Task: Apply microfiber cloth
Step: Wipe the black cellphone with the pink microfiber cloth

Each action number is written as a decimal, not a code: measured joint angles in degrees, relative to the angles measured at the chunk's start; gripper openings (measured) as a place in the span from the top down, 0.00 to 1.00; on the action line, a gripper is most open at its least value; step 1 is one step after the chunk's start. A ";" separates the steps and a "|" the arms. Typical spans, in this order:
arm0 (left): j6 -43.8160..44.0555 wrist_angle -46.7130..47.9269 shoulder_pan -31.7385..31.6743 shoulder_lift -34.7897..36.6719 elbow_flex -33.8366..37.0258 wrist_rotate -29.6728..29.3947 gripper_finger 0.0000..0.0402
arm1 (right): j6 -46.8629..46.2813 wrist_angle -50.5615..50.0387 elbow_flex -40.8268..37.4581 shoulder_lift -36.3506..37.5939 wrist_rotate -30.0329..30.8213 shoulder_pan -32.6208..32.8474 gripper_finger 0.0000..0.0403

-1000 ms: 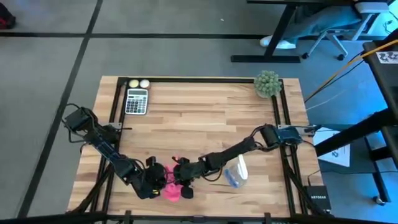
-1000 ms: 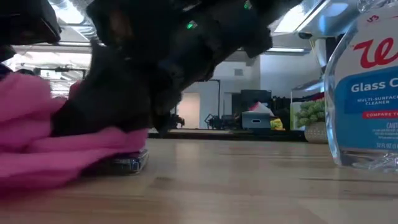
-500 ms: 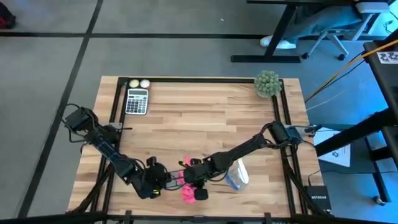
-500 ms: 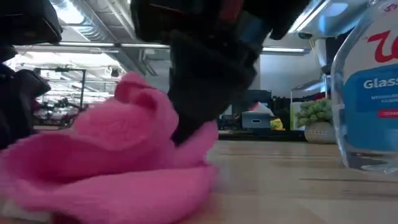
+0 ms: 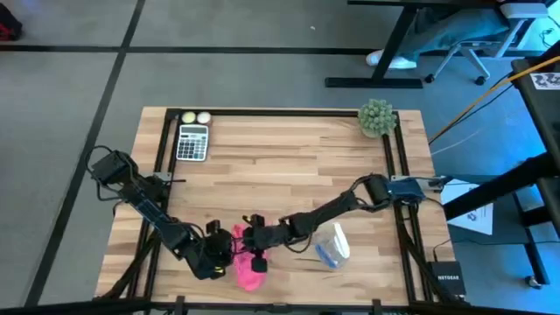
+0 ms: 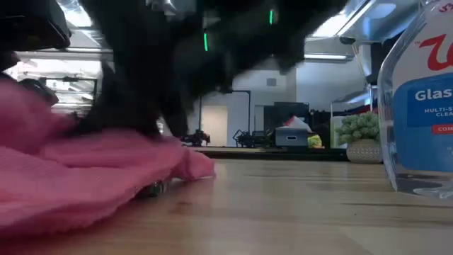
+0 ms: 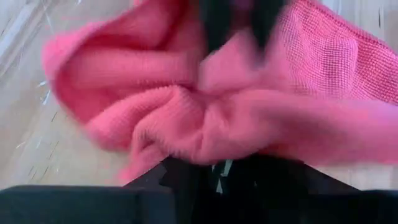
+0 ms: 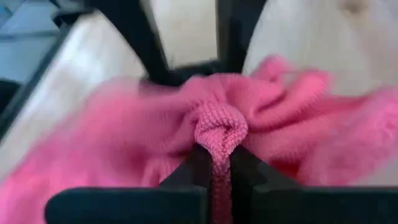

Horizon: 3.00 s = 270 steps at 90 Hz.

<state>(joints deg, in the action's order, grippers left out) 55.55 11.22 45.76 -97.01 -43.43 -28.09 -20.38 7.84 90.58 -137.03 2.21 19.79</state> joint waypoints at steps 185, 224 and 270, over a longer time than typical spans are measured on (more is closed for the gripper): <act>12.66 -15.44 -0.91 5.81 10.03 6.83 0.68 | 2.73 -20.40 -0.52 7.59 1.67 -6.60 0.99; 4.63 -2.30 -2.81 14.67 6.68 -3.41 0.68 | 8.37 -12.05 -0.29 14.94 -10.22 -0.10 0.99; 4.74 -9.83 -6.75 3.86 9.97 -6.86 0.68 | 8.34 0.21 -0.08 2.14 -2.86 -2.23 0.99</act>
<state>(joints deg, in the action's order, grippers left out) 60.28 1.38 39.00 -93.16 -33.46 -34.95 -12.03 8.05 90.50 -134.89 -0.65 17.56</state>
